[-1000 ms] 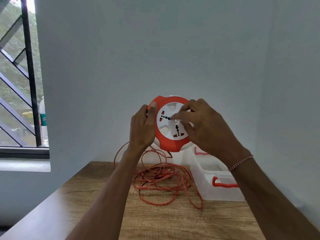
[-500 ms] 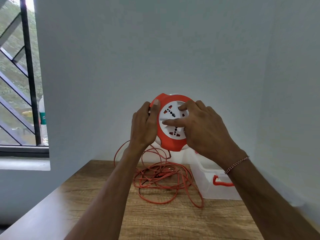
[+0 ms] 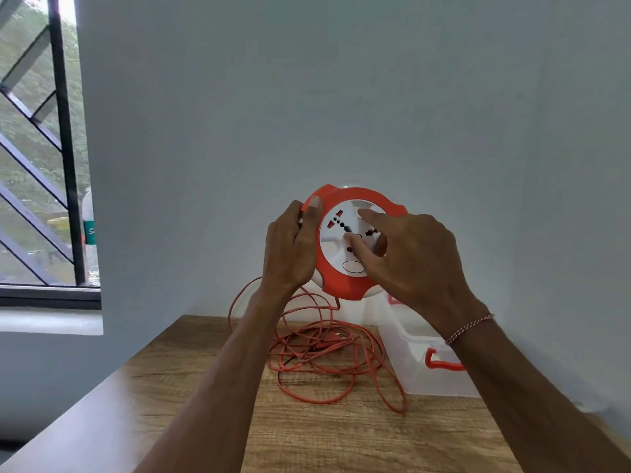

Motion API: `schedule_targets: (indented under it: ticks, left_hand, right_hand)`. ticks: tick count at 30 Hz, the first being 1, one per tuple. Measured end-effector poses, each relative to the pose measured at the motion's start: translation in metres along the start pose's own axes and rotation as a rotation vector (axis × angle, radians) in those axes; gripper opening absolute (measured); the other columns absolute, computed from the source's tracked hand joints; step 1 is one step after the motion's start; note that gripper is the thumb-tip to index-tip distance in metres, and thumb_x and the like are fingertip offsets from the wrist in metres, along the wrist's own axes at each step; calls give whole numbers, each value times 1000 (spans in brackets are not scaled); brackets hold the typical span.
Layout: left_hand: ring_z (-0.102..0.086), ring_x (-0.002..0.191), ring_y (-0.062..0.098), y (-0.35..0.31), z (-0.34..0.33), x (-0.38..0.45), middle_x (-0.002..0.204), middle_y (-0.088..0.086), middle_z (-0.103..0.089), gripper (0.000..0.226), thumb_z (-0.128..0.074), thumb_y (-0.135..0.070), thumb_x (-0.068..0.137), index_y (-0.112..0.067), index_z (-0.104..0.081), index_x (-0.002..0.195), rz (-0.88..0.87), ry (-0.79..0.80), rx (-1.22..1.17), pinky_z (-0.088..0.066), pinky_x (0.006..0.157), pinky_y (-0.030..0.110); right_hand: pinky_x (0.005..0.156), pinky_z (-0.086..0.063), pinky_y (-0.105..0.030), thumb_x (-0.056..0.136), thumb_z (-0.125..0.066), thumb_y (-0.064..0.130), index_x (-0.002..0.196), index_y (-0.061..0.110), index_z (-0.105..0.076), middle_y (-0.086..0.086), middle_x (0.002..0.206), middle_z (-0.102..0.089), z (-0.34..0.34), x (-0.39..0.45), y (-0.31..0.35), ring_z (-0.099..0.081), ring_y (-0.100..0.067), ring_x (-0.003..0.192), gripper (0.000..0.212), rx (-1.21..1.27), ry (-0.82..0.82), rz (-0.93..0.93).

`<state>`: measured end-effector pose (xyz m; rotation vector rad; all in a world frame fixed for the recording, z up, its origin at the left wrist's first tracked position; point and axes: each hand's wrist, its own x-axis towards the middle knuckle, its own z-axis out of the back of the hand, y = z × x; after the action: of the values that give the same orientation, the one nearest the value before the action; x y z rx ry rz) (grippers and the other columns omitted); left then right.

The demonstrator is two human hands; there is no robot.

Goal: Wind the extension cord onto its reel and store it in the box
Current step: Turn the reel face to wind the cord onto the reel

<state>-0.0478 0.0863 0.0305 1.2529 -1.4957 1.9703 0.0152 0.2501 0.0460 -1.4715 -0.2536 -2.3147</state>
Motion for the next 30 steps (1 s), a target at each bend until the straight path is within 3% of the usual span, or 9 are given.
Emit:
schedule_targets:
  ticks: [3, 5, 8, 11, 14, 18, 22, 26, 30]
  left_hand:
    - [-70, 67, 11, 1, 1, 1, 78, -8, -70, 41, -40, -45, 103, -11, -62, 97, -7, 0, -5, -56, 56, 18]
    - [-70, 65, 11, 1, 1, 1, 76, -8, -70, 42, -40, -45, 103, -11, -62, 95, -14, -7, -5, -55, 55, 17]
    - [-69, 65, 13, 0, 1, 1, 76, -7, -69, 42, -39, -45, 103, -11, -61, 95, -23, -12, 5, -57, 57, 22]
    - [-69, 66, 19, -1, 1, 0, 77, -1, -70, 44, -38, -47, 103, -9, -61, 95, -22, -14, -7, -61, 60, 35]
    - [-69, 65, 21, -3, 2, -1, 75, 2, -70, 46, -38, -48, 102, -8, -59, 92, -31, -10, -20, -60, 60, 39]
    - [-70, 65, 16, -3, 1, -2, 77, -5, -69, 44, -38, -48, 102, -11, -60, 94, -39, -6, 9, -59, 60, 31]
    - [-68, 61, 12, -3, 2, -1, 70, -7, -66, 42, -38, -49, 101, -14, -58, 88, -38, -11, -5, -55, 56, 27]
    - [-61, 54, 15, -5, -1, -3, 61, -2, -61, 42, -40, -48, 102, -17, -53, 77, -67, -9, 34, -51, 53, 35]
    - [-61, 55, 11, -5, -1, -3, 63, -6, -62, 39, -40, -46, 103, -19, -54, 79, -66, -5, 36, -50, 53, 27]
  right_hand:
    - [73, -54, -31, 86, -66, 29, 111, 17, -69, -7, 106, -71, 6, 2, -6, -63, -22, 88, 27, 21, -41, 124]
    - [74, -53, -32, 80, -71, 14, 101, 21, -72, -7, 116, -65, 7, 5, -10, -55, -23, 100, 22, 39, 40, 203]
    - [80, -53, -40, 71, -79, 8, 99, 29, -73, -8, 130, -57, 7, 5, -10, -50, -27, 112, 35, 53, 175, 199]
    - [81, -53, -44, 66, -82, 8, 112, 36, -68, -7, 137, -51, 8, 5, -4, -45, -29, 116, 56, -1, 241, 169]
    - [85, -51, -46, 65, -85, 17, 121, 41, -61, -8, 137, -50, 8, 3, 0, -44, -31, 117, 66, -108, 260, 186]
    - [83, -50, -45, 66, -84, 28, 120, 39, -62, -12, 128, -58, 7, 0, 1, -51, -33, 110, 59, -151, 194, 190]
    - [81, -52, -41, 74, -75, 36, 127, 41, -56, -11, 122, -60, 1, -3, 1, -55, -29, 106, 57, -173, 113, 127]
    - [77, -55, -39, 75, -70, 51, 127, 40, -56, -9, 114, -69, -3, -6, 4, -65, -28, 97, 56, -162, 53, 55]
    - [73, -57, -38, 75, -57, 71, 126, 30, -60, -5, 102, -74, -3, -5, 4, -71, -26, 84, 66, -63, -17, -53]
